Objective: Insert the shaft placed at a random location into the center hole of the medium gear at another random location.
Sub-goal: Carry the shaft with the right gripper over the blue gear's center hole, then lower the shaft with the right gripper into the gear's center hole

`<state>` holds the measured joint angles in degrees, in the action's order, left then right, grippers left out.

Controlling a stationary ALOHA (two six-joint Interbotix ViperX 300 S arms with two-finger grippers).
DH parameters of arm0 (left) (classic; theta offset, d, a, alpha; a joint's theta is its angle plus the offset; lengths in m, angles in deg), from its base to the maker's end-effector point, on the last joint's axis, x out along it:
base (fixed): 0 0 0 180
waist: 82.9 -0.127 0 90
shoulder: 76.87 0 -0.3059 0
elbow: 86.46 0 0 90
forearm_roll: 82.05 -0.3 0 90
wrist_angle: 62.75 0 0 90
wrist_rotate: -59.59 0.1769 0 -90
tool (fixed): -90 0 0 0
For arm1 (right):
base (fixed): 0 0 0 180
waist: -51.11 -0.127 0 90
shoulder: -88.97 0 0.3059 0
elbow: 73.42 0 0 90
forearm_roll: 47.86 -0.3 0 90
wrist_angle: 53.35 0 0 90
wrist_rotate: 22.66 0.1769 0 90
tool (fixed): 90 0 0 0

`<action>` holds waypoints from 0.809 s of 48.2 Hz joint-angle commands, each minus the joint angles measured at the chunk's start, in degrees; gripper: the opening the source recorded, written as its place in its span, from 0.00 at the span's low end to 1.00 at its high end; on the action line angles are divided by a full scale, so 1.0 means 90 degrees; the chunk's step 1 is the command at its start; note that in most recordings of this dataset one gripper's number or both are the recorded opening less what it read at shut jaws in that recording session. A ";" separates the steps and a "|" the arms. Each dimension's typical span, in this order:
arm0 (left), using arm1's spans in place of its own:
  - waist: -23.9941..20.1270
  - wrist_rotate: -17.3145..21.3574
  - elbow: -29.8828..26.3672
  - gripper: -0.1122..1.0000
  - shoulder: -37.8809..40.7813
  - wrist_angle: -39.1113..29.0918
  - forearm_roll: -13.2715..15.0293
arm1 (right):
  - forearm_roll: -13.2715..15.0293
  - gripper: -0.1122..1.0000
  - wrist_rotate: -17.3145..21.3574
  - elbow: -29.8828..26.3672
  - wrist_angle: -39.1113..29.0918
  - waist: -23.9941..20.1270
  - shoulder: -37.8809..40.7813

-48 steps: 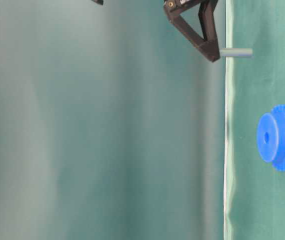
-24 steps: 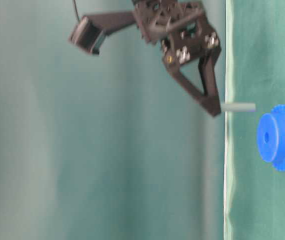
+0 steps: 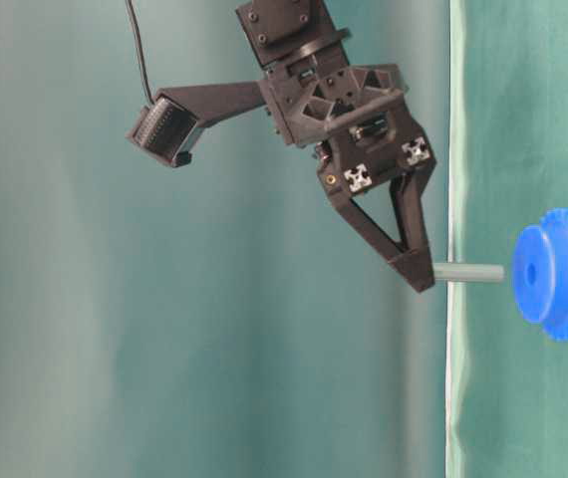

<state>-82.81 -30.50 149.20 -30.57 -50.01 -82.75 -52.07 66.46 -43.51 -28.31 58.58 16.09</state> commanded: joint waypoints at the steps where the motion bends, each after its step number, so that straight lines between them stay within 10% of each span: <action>1: 0.0010 0.0010 -0.0098 0.10 0.0049 0.0029 -0.0010 | 0.0010 0.22 -0.0078 -0.0156 0.0000 0.0010 -0.0088; 39: 0.0010 0.0010 -0.0098 0.10 0.0059 0.0029 -0.0010 | 0.0000 0.22 -0.0088 -0.0186 0.0215 0.0010 0.0381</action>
<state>-82.81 -30.50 149.20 -30.48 -50.01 -82.75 -52.07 66.46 -44.22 -27.34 58.67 20.39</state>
